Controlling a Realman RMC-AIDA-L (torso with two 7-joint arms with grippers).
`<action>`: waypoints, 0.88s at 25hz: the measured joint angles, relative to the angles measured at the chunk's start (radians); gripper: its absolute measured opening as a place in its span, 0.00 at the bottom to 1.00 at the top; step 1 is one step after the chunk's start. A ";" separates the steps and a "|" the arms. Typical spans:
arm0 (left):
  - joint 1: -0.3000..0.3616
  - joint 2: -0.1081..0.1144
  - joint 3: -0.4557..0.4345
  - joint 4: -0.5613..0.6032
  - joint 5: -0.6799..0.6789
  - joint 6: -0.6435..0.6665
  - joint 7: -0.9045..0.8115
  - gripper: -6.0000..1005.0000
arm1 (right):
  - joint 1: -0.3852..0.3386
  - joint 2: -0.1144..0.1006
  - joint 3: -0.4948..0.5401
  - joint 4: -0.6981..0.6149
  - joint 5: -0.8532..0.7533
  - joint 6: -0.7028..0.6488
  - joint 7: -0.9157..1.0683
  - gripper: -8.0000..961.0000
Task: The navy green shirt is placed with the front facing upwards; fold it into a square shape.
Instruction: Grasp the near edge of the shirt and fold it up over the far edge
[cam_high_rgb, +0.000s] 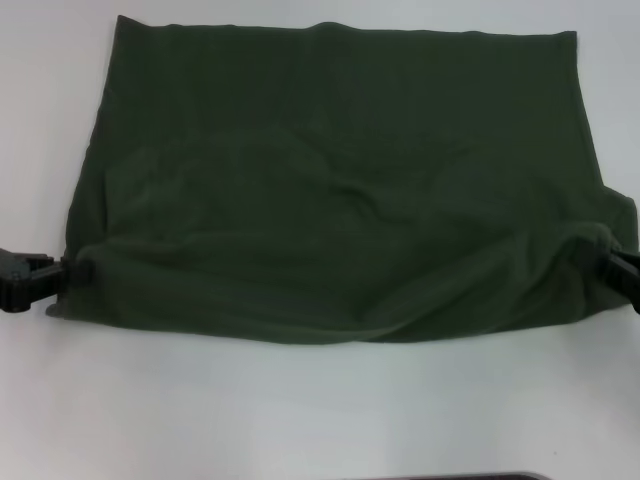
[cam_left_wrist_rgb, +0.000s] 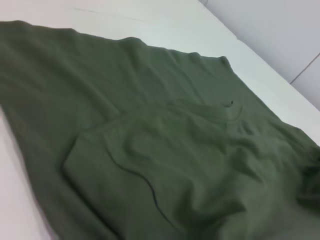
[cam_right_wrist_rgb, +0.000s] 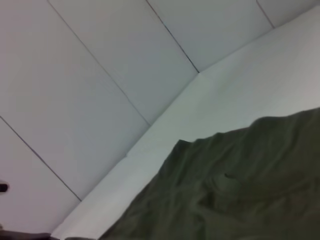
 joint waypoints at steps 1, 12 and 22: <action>0.003 -0.002 0.001 0.001 0.000 0.003 0.000 0.07 | -0.008 -0.001 -0.002 0.000 -0.001 -0.003 -0.001 0.02; 0.018 -0.005 0.002 0.025 0.052 0.060 0.006 0.07 | -0.078 -0.008 -0.002 0.000 -0.106 -0.069 -0.045 0.02; 0.035 -0.005 -0.002 0.042 0.097 0.077 0.008 0.07 | -0.150 -0.005 0.124 -0.002 -0.108 -0.061 -0.075 0.02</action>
